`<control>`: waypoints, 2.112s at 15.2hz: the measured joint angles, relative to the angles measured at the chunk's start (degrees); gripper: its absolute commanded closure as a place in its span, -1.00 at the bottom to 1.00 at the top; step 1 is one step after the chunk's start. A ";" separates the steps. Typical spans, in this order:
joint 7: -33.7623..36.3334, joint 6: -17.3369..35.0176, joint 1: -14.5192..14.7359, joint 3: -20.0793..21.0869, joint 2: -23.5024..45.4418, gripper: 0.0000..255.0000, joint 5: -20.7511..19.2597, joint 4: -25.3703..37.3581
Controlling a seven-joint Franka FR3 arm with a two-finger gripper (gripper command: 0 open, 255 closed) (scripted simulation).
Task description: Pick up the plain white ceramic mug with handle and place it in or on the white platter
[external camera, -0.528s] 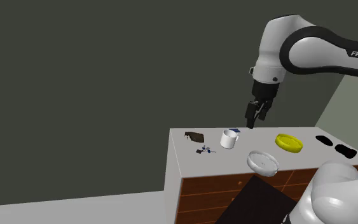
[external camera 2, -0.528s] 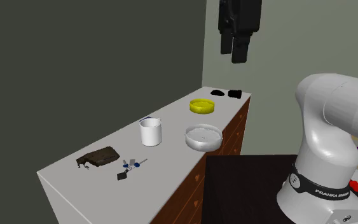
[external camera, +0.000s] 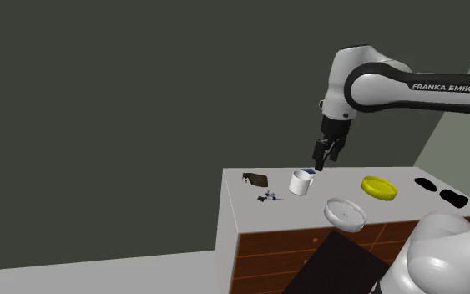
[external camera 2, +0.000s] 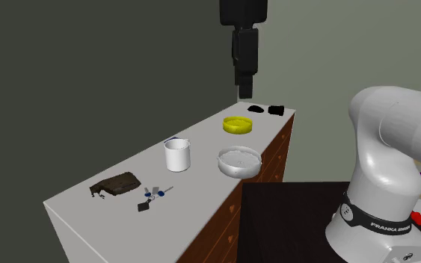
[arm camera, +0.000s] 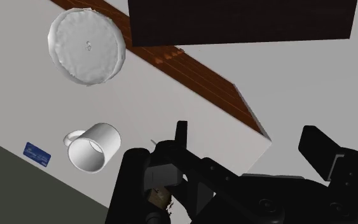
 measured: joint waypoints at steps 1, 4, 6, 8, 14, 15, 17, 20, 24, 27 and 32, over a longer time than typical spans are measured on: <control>-0.59 1.87 -0.33 -0.75 0.82 -1.00 -0.45 -1.03; -2.96 6.90 -1.46 -3.46 5.74 -1.00 -1.90 -0.89; -4.58 10.10 -2.21 -5.26 8.73 -1.00 -2.73 -0.91; -5.68 13.38 -2.66 -6.62 11.91 -1.00 -3.12 -0.90; -10.64 22.10 -4.28 -11.52 22.43 -1.00 -3.62 1.36; -11.50 23.60 -4.42 -12.25 24.73 -1.00 -3.37 2.20; -13.29 26.12 -4.78 -13.62 28.81 -1.00 -2.74 3.82; -16.16 30.10 -5.33 -15.41 35.29 -1.00 -1.14 6.31; -20.73 34.24 -6.63 -17.23 44.11 -1.00 2.08 10.76; -23.93 36.12 -7.89 -17.64 51.00 -1.00 5.15 15.43; -28.88 37.61 -11.24 -17.16 62.23 -1.00 10.04 24.45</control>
